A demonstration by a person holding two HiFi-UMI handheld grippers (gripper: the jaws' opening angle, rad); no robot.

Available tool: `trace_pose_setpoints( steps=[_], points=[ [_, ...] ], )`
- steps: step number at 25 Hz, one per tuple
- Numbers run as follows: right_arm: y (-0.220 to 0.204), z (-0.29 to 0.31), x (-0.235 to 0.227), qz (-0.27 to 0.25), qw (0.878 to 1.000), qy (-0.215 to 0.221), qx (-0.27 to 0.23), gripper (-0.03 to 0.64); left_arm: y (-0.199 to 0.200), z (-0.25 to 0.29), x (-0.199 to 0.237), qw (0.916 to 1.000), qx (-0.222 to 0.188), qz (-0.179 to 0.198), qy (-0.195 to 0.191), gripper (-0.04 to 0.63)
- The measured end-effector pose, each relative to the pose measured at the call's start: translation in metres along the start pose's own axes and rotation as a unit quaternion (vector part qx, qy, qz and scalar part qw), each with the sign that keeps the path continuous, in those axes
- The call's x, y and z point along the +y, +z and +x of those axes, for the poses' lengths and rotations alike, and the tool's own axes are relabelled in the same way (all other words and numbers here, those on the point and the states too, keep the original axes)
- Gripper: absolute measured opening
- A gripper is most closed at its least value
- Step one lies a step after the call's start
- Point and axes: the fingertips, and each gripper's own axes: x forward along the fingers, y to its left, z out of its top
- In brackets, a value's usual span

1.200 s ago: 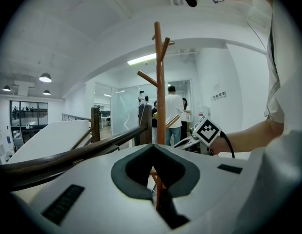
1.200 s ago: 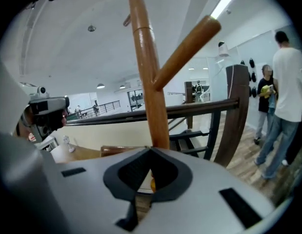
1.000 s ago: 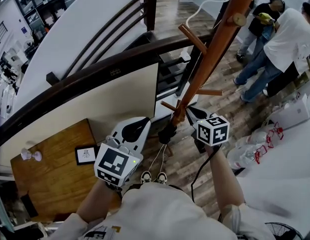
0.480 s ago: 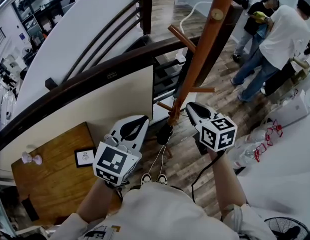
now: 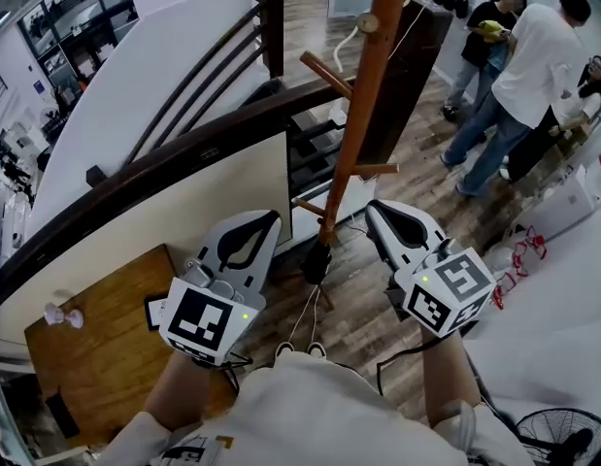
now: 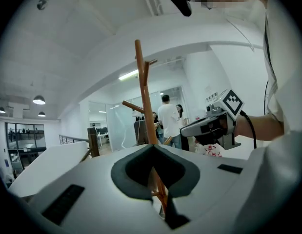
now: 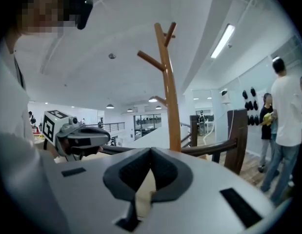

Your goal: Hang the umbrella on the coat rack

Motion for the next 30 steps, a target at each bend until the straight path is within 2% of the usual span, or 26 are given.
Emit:
trace_pose_setpoints(
  steps=[5,11,15,22,30],
  points=[
    [0.023,-0.029,0.018,-0.004,0.999,0.003,-0.037,0.005,0.022,-0.017,-0.013,0.9996,-0.022,-0.013,-0.011,0.003],
    [0.025,-0.059,0.030,-0.027,0.998,-0.018,-0.048,0.003,0.028,-0.033,-0.024,0.9998,-0.018,0.010,-0.004,0.003],
    [0.011,-0.070,0.035,-0.026,0.999,-0.024,-0.034,0.003,0.014,-0.039,-0.030,1.0000,-0.003,0.003,-0.006,0.003],
    [-0.036,-0.059,0.038,-0.002,1.000,-0.015,0.018,0.003,-0.021,-0.035,-0.030,0.9996,0.028,0.000,-0.007,0.003],
    [-0.031,-0.050,0.040,-0.003,1.000,-0.013,0.015,0.003,-0.013,-0.032,-0.025,0.9998,0.018,-0.001,-0.005,0.003]
  ],
)
